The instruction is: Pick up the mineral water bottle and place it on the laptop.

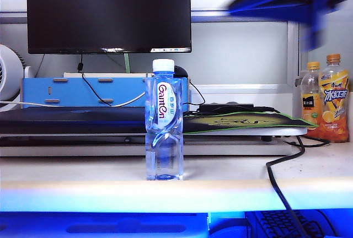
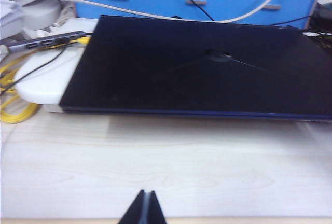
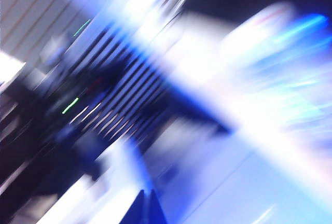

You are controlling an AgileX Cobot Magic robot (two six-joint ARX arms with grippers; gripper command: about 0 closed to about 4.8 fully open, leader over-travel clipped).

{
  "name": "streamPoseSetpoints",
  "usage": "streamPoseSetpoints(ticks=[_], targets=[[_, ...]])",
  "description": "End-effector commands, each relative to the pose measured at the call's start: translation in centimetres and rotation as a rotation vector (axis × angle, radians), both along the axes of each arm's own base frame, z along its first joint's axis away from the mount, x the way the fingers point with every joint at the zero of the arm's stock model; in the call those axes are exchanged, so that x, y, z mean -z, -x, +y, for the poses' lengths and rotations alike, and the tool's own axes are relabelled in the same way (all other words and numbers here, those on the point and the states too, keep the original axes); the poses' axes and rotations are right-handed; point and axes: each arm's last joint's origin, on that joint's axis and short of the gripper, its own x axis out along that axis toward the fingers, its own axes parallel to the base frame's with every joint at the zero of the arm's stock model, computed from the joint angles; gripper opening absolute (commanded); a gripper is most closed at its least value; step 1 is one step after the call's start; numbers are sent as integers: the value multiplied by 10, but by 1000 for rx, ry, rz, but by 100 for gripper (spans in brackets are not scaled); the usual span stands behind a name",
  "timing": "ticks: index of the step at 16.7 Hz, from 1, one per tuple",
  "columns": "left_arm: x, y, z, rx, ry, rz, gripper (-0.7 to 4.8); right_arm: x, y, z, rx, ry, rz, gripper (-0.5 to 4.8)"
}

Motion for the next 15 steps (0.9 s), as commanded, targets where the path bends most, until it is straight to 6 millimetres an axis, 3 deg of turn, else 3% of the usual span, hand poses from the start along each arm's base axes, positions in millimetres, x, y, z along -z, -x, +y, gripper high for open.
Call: streamPoseSetpoints(ticks=[1,6,8,9,10,11,12,15], targets=[[-2,0,0,3,0,-12,-2,-9,-5,27,-73,-107,-84,0],[-1,0,0,3,0,-12,-2,-17,-10,29,46,-129,-227,7],[-1,0,0,3,0,-12,-2,-9,-10,28,67,-50,-247,73],[-1,0,0,3,0,-12,-2,-3,-9,28,64,12,-265,79],[-1,0,0,3,0,-12,-2,2,-8,27,69,72,-272,205],[-1,0,0,3,0,-12,-2,8,-8,26,103,136,-258,445],[-1,0,0,3,0,-12,-2,12,-8,24,144,192,-243,479],[-1,0,0,3,0,-12,-2,14,-8,24,141,229,-278,479]])
